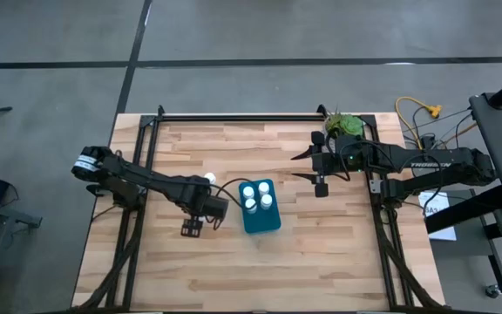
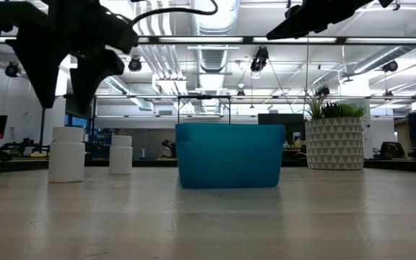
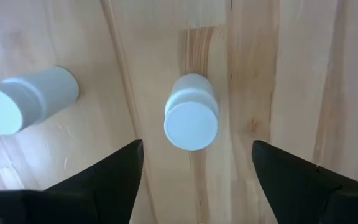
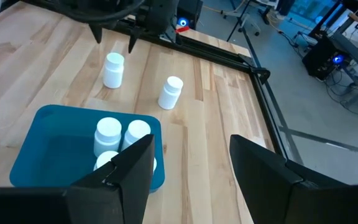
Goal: Pick and place pill bottles into a basket
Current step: Put the white pill bottle into the blue bin
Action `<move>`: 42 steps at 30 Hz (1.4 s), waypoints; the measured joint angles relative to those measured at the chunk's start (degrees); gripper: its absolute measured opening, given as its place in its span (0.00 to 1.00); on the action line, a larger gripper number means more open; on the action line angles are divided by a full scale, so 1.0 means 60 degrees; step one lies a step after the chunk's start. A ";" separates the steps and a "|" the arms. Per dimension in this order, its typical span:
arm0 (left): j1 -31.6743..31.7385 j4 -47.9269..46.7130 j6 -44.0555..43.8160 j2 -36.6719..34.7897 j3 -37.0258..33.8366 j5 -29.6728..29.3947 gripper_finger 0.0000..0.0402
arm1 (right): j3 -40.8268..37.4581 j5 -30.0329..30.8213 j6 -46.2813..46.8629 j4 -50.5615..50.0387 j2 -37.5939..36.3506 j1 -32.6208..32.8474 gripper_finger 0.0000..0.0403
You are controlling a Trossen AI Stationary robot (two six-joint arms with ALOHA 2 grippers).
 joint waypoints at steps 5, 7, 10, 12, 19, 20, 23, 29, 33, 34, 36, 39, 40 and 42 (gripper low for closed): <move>0.0007 0.0529 0.0005 -0.0009 -0.0346 0.0004 0.71 | 0.0000 0.0000 0.0000 0.0000 0.0000 0.0000 0.50; 0.0007 0.0742 0.0006 -0.0042 -0.0485 0.0007 0.71 | 0.0000 0.0000 0.0000 0.0000 0.0000 0.0000 0.50; 0.0007 0.0945 0.0014 -0.0052 -0.0651 0.0007 0.71 | 0.0000 0.0000 0.0000 0.0000 0.0000 0.0000 0.50; 0.0007 0.0999 0.0021 -0.0051 -0.0730 0.0007 0.71 | 0.0000 0.0000 0.0003 0.0004 0.0000 0.0000 0.50; 0.0007 0.1588 0.0113 -0.0051 -0.1036 0.0013 0.71 | 0.0000 0.0000 0.0004 0.0004 0.0000 0.0000 0.50; 0.0007 0.1634 0.0111 -0.0051 -0.1105 0.0015 0.71 | 0.0000 0.0000 0.0004 0.0004 0.0000 0.0000 0.50; 0.0007 0.1856 0.0105 -0.0051 -0.1326 0.0021 0.71 | 0.0000 0.0000 0.0004 0.0004 0.0000 0.0000 0.50; 0.0007 0.2211 0.0098 -0.0051 -0.1579 0.0023 0.71 | 0.0000 0.0000 0.0004 0.0006 0.0000 0.0000 0.50; 0.0007 0.2670 0.0096 -0.0051 -0.1751 0.0022 0.71 | 0.0000 0.0000 0.0004 0.0007 0.0000 0.0000 0.50; 0.0007 0.2773 0.0095 -0.0051 -0.1803 0.0022 0.71 | 0.0000 0.0000 0.0004 0.0011 0.0000 0.0000 0.50; 0.0007 0.2965 0.0091 -0.0044 -0.1889 0.0027 0.71 | 0.0000 0.0000 0.0004 0.0011 0.0000 0.0000 0.50; 0.0007 0.2998 0.0091 -0.0044 -0.1917 0.0043 0.70 | 0.0000 0.0000 0.0004 0.0011 0.0000 0.0000 0.50; 0.0007 0.2998 0.0091 -0.0044 -0.1917 0.0044 0.69 | 0.0000 0.0000 0.0004 0.0011 0.0000 0.0000 0.50; 0.0007 0.2994 0.0087 -0.0044 -0.1917 0.0050 0.67 | 0.0000 0.0000 0.0004 0.0012 0.0000 0.0000 0.50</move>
